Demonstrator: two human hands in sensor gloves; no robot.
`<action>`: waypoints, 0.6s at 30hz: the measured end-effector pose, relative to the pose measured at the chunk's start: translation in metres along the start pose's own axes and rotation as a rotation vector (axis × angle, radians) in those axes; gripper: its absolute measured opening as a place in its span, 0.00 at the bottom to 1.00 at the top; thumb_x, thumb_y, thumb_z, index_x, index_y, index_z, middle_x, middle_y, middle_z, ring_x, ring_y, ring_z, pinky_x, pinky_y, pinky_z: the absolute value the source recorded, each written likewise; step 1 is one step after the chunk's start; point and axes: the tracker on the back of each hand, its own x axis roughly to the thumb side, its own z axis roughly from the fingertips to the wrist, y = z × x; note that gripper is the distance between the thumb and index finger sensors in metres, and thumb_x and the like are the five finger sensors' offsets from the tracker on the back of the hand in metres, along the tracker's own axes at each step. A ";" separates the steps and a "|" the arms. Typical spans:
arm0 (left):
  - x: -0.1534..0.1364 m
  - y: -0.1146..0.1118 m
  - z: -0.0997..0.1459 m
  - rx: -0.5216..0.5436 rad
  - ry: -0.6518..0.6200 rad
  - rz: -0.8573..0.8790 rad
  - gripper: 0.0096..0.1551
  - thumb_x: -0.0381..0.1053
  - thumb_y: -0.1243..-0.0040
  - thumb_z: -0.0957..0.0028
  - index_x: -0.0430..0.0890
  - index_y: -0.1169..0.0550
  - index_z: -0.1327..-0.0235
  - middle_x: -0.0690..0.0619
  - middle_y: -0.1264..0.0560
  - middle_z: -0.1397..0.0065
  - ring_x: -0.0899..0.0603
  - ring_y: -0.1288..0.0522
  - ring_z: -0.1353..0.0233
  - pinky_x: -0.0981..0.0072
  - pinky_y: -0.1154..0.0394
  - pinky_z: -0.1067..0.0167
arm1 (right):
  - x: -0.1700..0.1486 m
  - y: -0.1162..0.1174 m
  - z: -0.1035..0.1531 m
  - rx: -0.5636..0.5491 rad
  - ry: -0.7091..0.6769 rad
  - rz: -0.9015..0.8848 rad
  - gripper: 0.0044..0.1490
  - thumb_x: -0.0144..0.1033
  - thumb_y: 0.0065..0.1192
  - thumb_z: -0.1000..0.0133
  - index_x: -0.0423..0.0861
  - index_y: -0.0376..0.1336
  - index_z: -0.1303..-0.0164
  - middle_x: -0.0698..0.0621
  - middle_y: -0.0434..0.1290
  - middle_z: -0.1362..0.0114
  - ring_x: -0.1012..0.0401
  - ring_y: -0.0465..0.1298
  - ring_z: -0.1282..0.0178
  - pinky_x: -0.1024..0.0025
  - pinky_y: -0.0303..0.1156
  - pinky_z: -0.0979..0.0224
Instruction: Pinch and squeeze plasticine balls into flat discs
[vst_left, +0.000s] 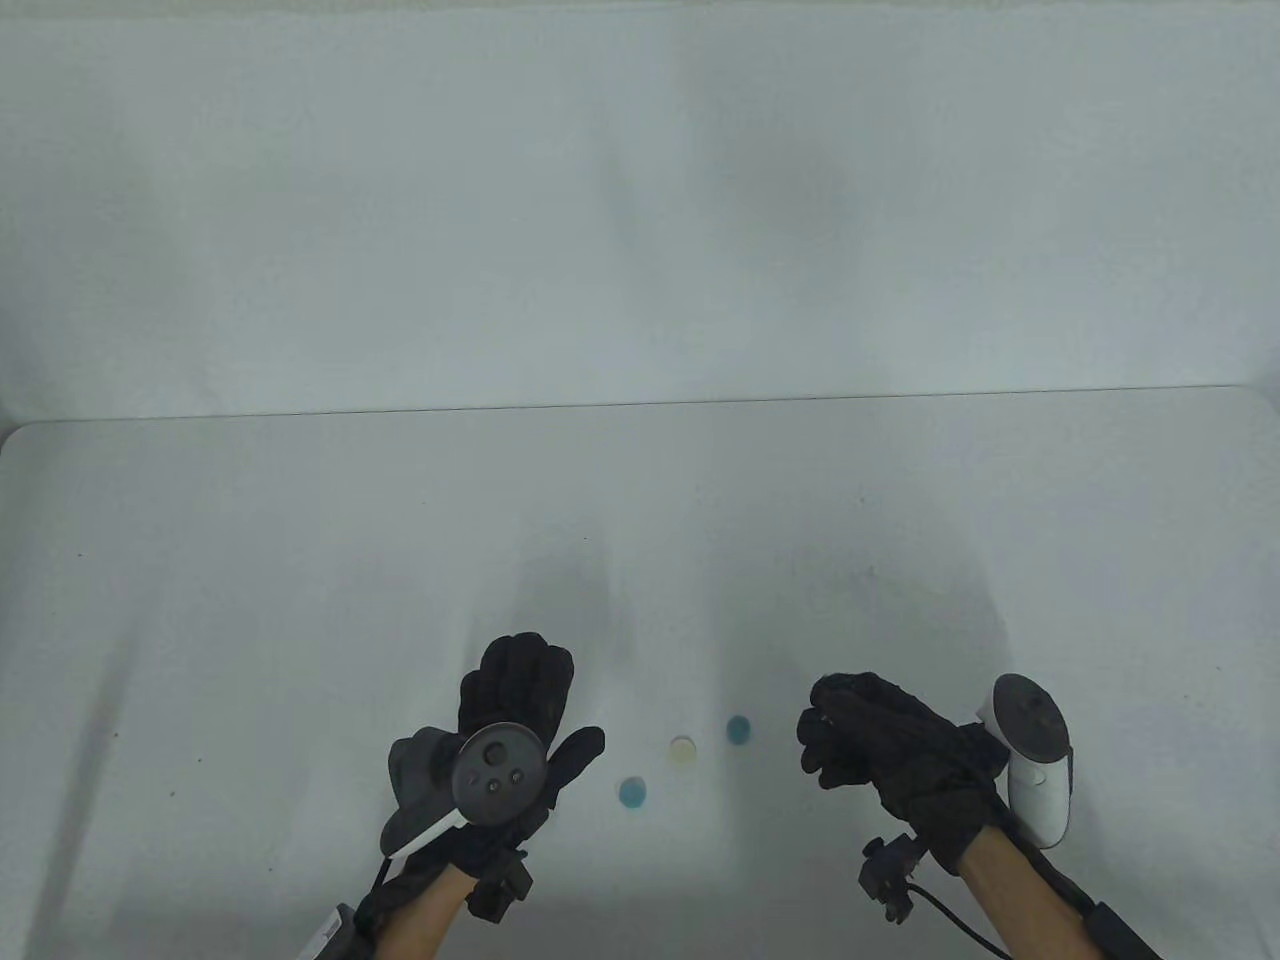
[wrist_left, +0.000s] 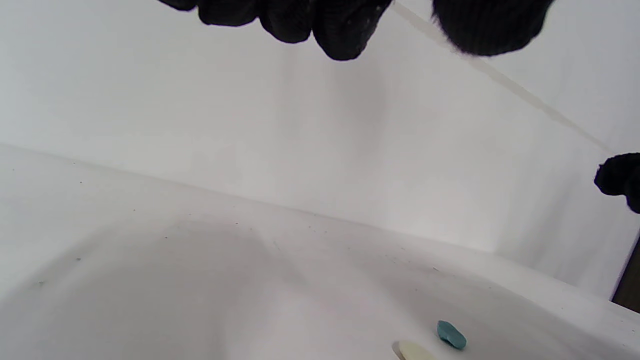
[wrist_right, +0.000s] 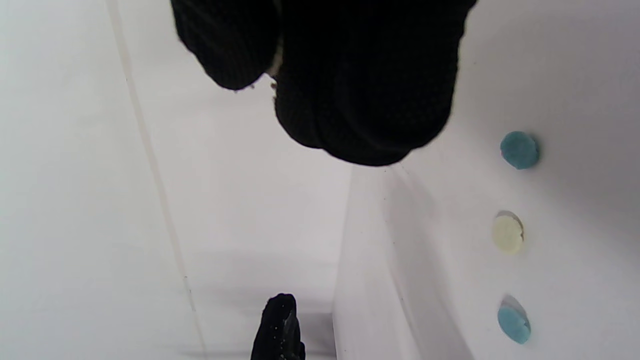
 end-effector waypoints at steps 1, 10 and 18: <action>0.000 0.000 0.000 -0.002 0.001 -0.001 0.47 0.62 0.50 0.43 0.36 0.42 0.17 0.31 0.50 0.16 0.23 0.52 0.18 0.33 0.50 0.27 | 0.001 0.001 0.001 0.002 -0.005 0.005 0.29 0.42 0.64 0.39 0.39 0.64 0.33 0.49 0.82 0.46 0.59 0.87 0.53 0.77 0.88 0.53; 0.000 0.001 0.000 0.008 -0.003 -0.003 0.47 0.62 0.50 0.42 0.36 0.42 0.17 0.32 0.50 0.16 0.23 0.52 0.18 0.33 0.50 0.27 | 0.001 0.003 0.001 -0.033 0.003 0.026 0.32 0.38 0.57 0.36 0.35 0.59 0.26 0.50 0.79 0.42 0.56 0.84 0.49 0.73 0.86 0.49; 0.000 0.000 0.000 0.007 -0.002 -0.002 0.47 0.62 0.51 0.42 0.35 0.42 0.17 0.32 0.50 0.16 0.23 0.52 0.18 0.33 0.50 0.27 | -0.004 0.004 0.000 0.027 0.041 -0.039 0.35 0.47 0.57 0.36 0.33 0.63 0.30 0.40 0.77 0.37 0.48 0.81 0.45 0.65 0.85 0.44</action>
